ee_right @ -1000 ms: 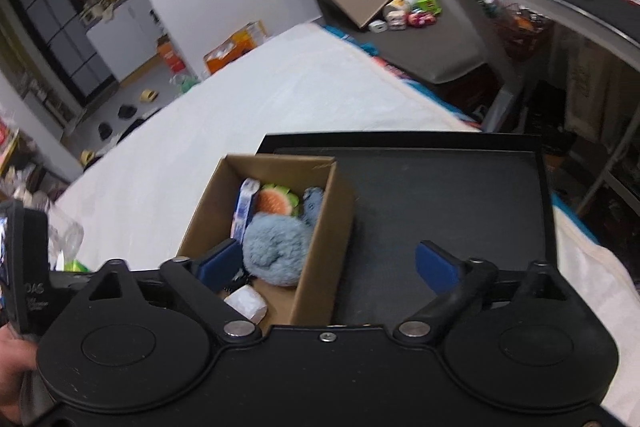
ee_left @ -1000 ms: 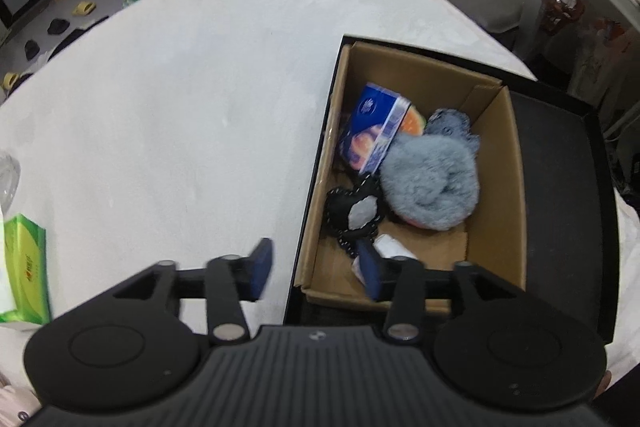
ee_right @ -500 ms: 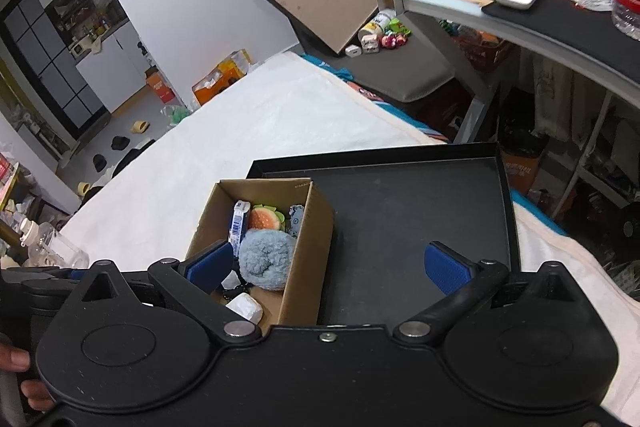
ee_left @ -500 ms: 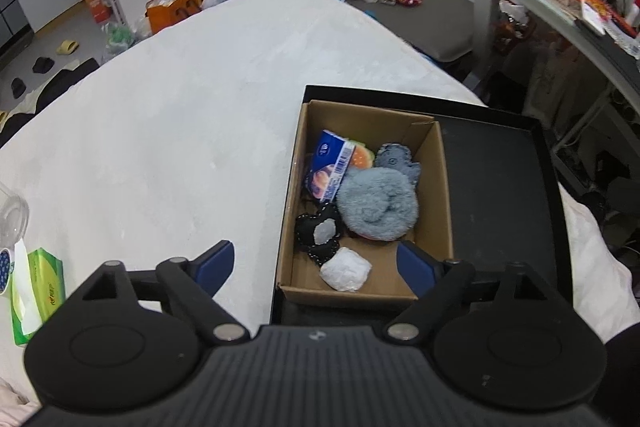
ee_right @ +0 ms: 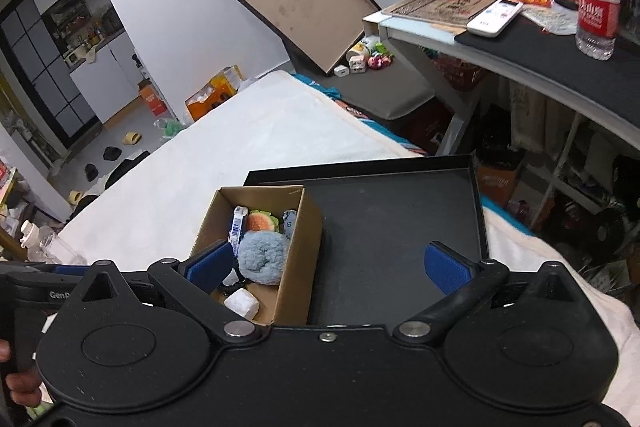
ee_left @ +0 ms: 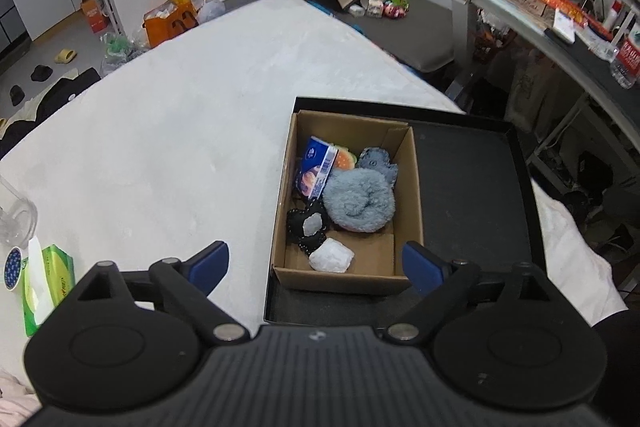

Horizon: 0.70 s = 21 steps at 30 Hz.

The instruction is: Organize soft objects

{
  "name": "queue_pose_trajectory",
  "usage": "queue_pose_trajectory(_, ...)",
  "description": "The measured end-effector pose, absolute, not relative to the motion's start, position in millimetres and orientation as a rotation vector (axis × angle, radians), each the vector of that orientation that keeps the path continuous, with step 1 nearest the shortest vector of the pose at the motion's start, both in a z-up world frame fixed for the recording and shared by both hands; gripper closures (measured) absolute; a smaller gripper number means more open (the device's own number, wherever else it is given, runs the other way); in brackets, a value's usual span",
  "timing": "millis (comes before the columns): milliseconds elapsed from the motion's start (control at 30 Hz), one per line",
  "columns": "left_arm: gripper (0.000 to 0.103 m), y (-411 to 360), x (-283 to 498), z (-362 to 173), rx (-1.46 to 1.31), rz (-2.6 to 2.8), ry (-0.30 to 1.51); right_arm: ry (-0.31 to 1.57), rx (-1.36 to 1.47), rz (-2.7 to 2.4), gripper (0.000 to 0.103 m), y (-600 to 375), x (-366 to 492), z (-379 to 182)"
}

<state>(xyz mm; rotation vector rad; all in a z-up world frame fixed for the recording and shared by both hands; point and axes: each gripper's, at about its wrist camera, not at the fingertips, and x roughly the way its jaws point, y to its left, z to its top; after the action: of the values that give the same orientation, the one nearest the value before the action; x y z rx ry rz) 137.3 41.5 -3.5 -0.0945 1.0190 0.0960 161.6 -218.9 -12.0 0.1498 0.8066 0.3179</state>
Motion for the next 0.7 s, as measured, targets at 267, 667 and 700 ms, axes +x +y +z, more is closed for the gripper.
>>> queue_pose_trajectory(267,0.003,35,115,21,-0.089,0.073,0.966,0.776,0.127,0.291,0.000,-220,141,4)
queue_pose_trajectory(667,0.001,24,75,35,-0.079,0.049,0.899,0.739,0.123,0.268,0.000,-227,110,17)
queue_pose_trajectory(700,0.001,22,71,35,-0.075,0.047,0.896,0.740,0.125,0.266,0.000,-228,107,17)
